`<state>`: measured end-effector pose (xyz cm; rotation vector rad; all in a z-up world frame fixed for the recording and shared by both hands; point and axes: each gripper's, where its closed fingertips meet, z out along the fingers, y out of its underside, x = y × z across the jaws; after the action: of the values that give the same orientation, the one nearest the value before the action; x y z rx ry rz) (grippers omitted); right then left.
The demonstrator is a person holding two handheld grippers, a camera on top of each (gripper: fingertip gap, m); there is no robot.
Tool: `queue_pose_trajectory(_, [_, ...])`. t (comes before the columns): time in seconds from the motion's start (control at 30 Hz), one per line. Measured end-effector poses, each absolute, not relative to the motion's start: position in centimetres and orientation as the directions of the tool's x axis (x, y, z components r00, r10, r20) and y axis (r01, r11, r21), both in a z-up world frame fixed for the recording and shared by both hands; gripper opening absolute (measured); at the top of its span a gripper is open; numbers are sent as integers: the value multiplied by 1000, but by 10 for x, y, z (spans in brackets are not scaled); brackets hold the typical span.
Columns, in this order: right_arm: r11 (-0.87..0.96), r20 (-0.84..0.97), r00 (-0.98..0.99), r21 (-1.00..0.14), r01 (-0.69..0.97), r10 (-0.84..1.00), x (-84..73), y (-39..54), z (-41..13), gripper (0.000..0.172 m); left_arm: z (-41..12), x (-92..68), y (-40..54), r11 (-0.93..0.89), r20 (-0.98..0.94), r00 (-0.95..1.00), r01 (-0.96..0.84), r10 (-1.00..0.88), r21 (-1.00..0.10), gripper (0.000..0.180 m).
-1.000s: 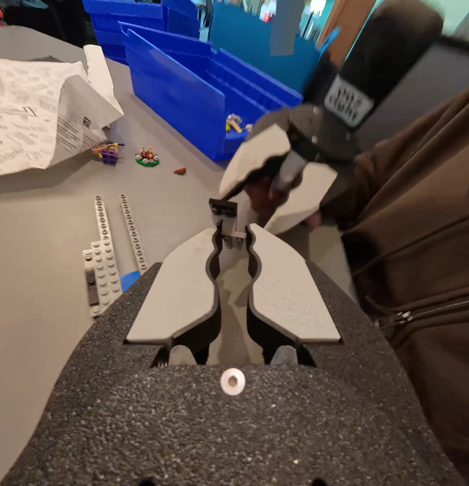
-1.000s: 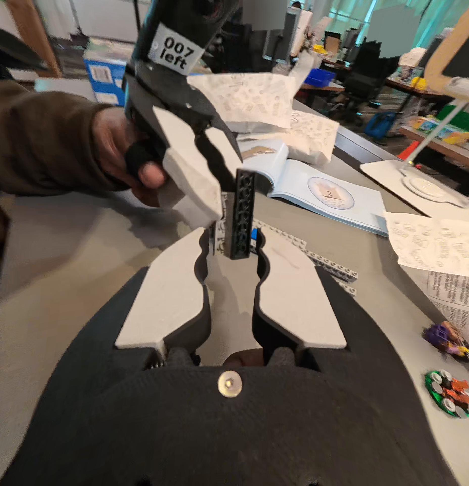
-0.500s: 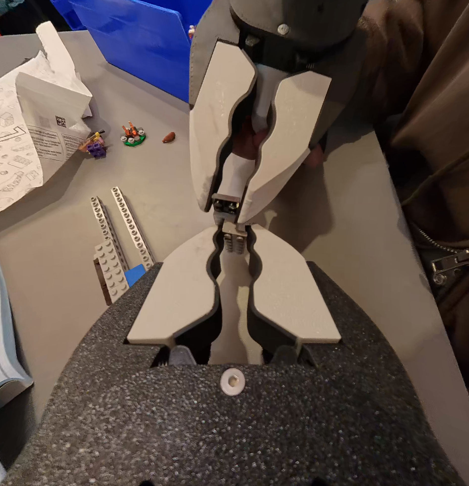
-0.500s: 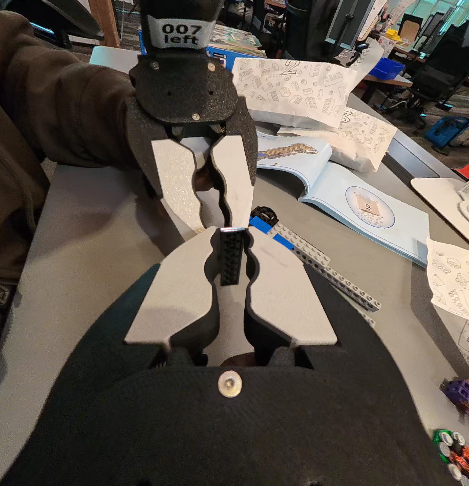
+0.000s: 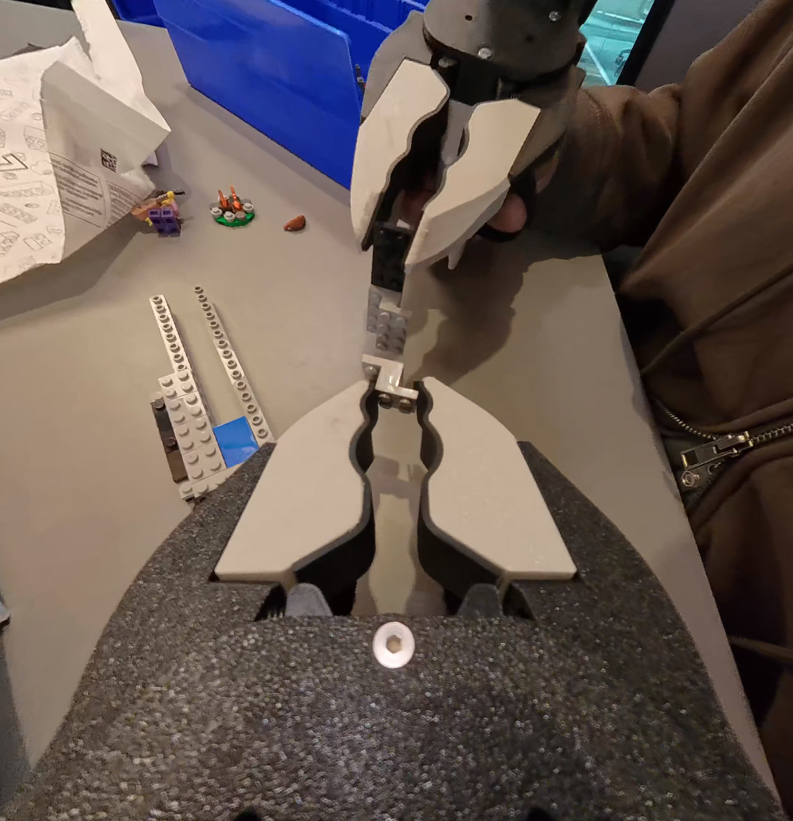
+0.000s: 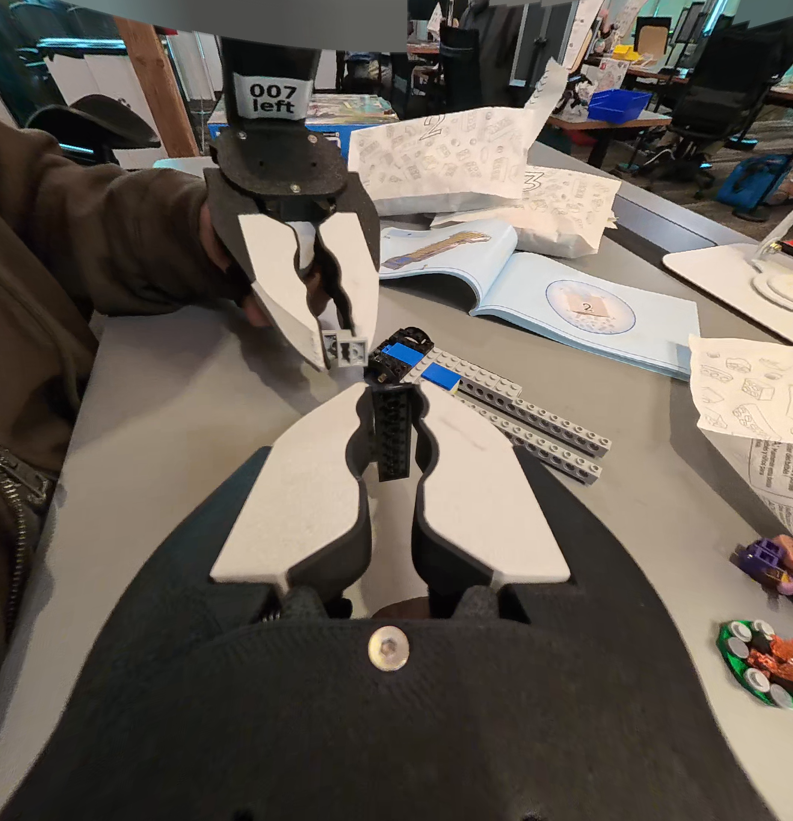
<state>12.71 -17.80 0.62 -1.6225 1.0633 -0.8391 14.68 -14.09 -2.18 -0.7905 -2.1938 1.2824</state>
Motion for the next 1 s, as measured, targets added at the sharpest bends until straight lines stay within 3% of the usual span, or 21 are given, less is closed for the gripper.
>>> queue_pose_trajectory(0.33, [-114, -11, 372, -943, -313, -928, 120, -171, -7, 16, -19, 145, -139, 441, 242, -685, 128, 687, -889, 16])
queue_pose_trajectory(0.7, [-4, -137, 356, -931, -366, -924, 119, -166, -9, 16, -50, 130, -137, 512, 163, -705, 318, 690, -798, 16])
queue_pose_trajectory(0.87, [-26, -124, 329, -909, -416, -936, 120, -168, -18, 16, -73, 133, -133, 590, 143, -729, 405, 669, -698, 16])
queue_pose_trajectory(1.0, [-22, -135, 337, -906, -423, -932, 121, -163, -19, 16, -74, 132, -133, 575, 111, -725, 433, 680, -694, 33])
